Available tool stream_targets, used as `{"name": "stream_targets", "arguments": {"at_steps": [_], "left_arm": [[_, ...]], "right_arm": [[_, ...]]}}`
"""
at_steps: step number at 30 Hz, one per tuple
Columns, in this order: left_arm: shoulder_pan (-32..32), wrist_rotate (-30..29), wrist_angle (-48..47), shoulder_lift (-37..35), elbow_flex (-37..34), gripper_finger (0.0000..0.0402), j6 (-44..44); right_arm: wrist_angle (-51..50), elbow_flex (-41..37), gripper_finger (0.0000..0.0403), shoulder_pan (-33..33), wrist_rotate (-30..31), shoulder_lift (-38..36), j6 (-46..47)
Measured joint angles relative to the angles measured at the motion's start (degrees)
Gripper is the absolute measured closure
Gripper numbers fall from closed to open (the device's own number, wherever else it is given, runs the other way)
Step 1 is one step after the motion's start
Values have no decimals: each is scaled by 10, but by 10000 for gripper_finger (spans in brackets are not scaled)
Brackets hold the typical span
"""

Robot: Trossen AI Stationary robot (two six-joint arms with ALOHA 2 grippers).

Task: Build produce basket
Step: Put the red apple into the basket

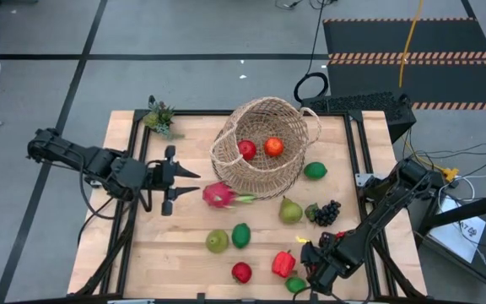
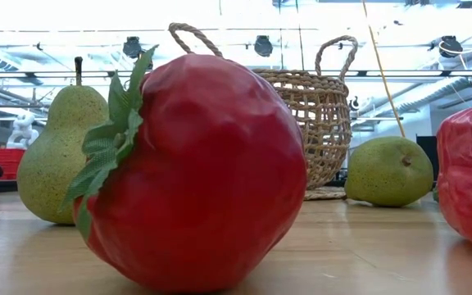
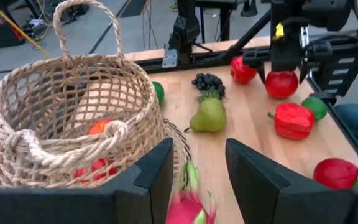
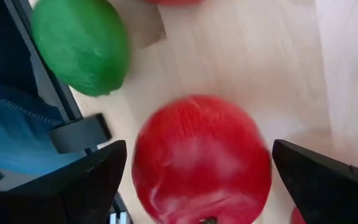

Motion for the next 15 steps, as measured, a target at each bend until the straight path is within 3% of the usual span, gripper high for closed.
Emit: {"name": "stream_targets", "arguments": {"at_steps": [15], "left_arm": [[1, 0, 25, 15, 0, 254, 18]], "right_arm": [[49, -46, 6, 0, -57, 0, 59]]}}
